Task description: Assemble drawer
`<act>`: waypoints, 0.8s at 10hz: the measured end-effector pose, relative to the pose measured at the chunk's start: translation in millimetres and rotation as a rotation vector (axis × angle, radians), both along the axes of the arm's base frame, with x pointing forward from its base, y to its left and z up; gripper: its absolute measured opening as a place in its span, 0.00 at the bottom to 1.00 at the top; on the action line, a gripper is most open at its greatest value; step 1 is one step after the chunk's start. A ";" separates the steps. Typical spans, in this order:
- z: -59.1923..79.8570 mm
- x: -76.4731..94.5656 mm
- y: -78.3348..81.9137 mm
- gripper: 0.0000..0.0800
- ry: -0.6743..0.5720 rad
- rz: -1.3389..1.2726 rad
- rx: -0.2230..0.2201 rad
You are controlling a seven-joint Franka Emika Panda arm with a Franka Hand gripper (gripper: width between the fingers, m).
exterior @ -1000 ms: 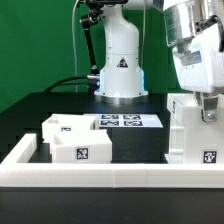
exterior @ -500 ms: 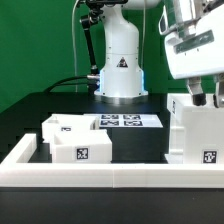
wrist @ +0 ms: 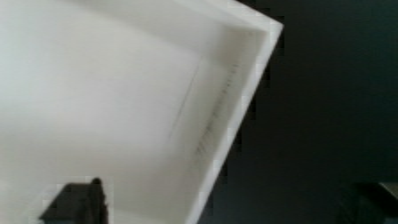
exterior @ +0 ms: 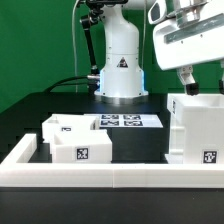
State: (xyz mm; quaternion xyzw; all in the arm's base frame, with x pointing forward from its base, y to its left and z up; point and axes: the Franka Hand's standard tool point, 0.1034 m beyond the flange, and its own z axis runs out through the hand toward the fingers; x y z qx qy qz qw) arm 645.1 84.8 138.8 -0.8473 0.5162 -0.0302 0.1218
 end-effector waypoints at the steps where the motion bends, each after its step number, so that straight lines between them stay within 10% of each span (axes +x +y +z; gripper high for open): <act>1: -0.9 -1.7 -2.3 0.81 -0.012 0.151 -0.035; 8: -3.9 -6.1 -24.3 0.81 -0.068 0.859 -0.163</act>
Offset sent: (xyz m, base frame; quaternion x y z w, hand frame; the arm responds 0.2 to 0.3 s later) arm 0.0088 -0.0049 -0.0009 0.0242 -0.0484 -0.2471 0.9675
